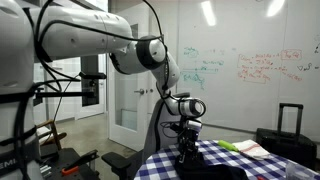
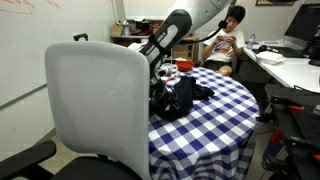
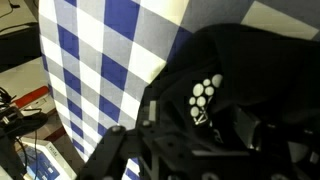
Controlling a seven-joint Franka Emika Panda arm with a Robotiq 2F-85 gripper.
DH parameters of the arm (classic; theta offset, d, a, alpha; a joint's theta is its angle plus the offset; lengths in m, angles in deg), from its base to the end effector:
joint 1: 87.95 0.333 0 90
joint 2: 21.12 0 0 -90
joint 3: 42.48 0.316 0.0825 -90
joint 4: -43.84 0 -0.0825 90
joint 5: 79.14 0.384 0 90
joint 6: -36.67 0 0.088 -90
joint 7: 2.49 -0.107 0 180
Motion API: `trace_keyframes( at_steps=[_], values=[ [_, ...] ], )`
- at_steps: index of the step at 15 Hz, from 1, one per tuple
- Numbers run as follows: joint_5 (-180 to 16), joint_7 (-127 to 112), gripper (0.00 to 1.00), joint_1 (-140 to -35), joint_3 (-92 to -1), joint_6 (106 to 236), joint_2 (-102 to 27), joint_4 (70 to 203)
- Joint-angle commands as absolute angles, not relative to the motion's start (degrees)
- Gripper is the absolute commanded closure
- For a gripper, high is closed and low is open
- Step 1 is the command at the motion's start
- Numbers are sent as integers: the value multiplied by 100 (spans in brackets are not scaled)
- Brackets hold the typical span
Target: Put the black t-shirt on the backrest of the grey chair
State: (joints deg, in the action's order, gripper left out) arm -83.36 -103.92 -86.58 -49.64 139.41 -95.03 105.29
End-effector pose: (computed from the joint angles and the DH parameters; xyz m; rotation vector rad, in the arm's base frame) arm 0.6718 -0.0546 -0.0067 1.6196 -1.9975 -0.2946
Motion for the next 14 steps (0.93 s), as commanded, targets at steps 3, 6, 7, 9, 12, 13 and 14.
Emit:
trace_keyframes(
  at_steps=[3,6,7,9,12,13,14],
  values=[
    [-8342,-10292,72,-8654,-4929,13877,-9568,10234],
    [-8393,-10349,94,-8578,-4951,14175,-9271,10433],
    [-8389,-10371,100,-8584,-4948,14318,-9151,10532],
    [-8351,-10391,100,-8617,-4942,14575,-8943,10683],
    [-8362,-10400,99,-8636,-4963,14843,-8590,10904],
    [-8340,-10389,99,-8662,-4949,14941,-8458,11001],
    [-8317,-10396,99,-8686,-4940,15017,-8282,11114]
  ],
)
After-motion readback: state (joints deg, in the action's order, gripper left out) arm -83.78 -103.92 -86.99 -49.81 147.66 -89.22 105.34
